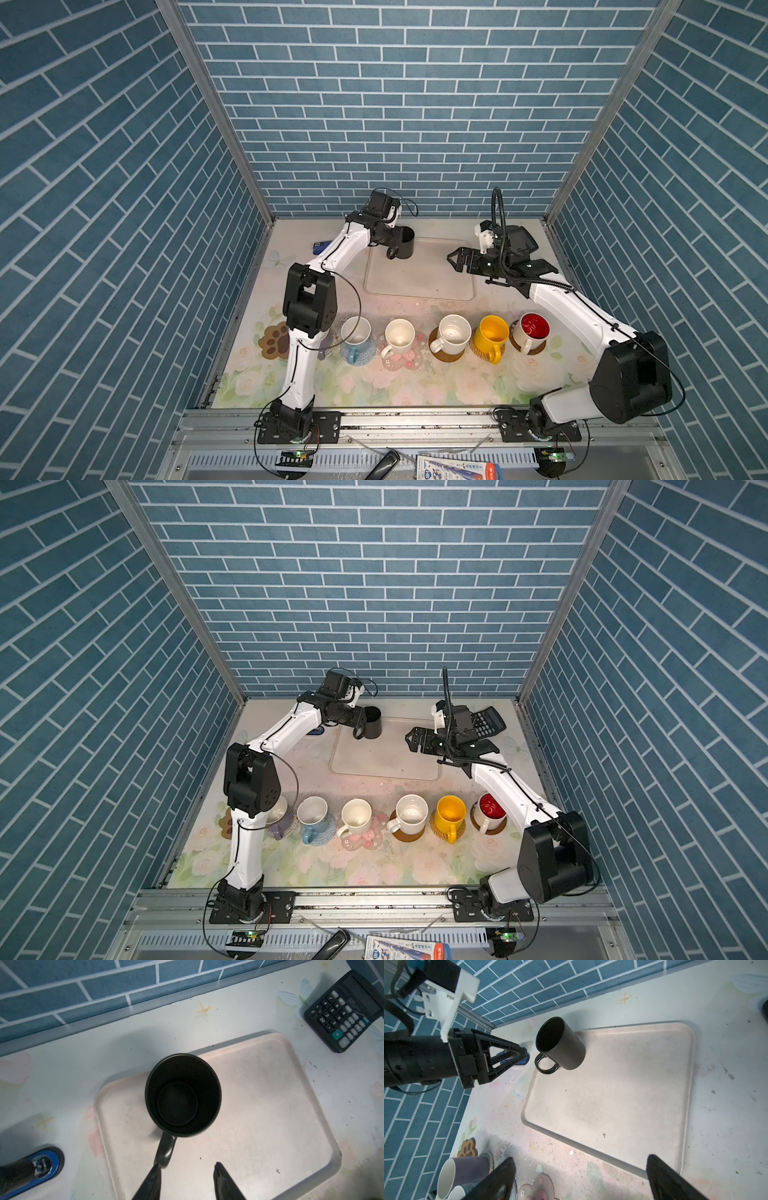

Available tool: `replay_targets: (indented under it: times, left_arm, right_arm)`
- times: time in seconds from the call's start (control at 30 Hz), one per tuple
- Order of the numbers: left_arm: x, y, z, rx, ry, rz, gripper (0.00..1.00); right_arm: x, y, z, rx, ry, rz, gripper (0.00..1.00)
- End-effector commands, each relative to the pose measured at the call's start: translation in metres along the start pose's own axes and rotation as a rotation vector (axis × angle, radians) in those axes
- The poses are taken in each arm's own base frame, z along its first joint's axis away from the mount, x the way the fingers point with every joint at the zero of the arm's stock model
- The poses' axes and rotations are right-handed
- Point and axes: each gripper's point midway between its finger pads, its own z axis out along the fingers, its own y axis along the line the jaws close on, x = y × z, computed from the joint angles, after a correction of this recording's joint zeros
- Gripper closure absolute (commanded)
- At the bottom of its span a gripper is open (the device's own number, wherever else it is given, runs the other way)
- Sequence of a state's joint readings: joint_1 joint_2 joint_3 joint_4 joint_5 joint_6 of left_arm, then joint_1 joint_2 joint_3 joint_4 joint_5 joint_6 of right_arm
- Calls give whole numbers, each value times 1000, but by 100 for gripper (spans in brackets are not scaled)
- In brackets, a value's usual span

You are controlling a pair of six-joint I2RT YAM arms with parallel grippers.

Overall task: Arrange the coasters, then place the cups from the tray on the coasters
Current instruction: 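Lower left gripper onto the black mug handle and close, then lift the black mug with left gripper and carry it toward the robot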

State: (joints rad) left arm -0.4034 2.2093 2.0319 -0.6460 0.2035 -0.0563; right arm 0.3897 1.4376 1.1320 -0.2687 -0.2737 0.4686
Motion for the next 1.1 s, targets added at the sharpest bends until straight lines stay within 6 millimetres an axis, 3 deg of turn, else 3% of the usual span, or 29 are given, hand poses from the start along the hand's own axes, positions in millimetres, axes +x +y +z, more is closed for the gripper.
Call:
replay_targets:
  times: [0.0, 0.43, 0.77, 1.07]
  left_arm:
    - [16, 9, 14, -23, 68, 60, 57]
    - [32, 15, 53, -6, 116, 77, 60]
    - [32, 17, 66, 0, 127, 66, 67]
    - [29, 20, 62, -26, 112, 37, 93]
  right_arm:
    - [9, -9, -5, 36, 9, -39, 2]
    - [8, -5, -5, 25, 18, -46, 2]
    - [12, -9, 4, 29, 37, -44, 2]
    - [11, -7, 3, 20, 29, -46, 2]
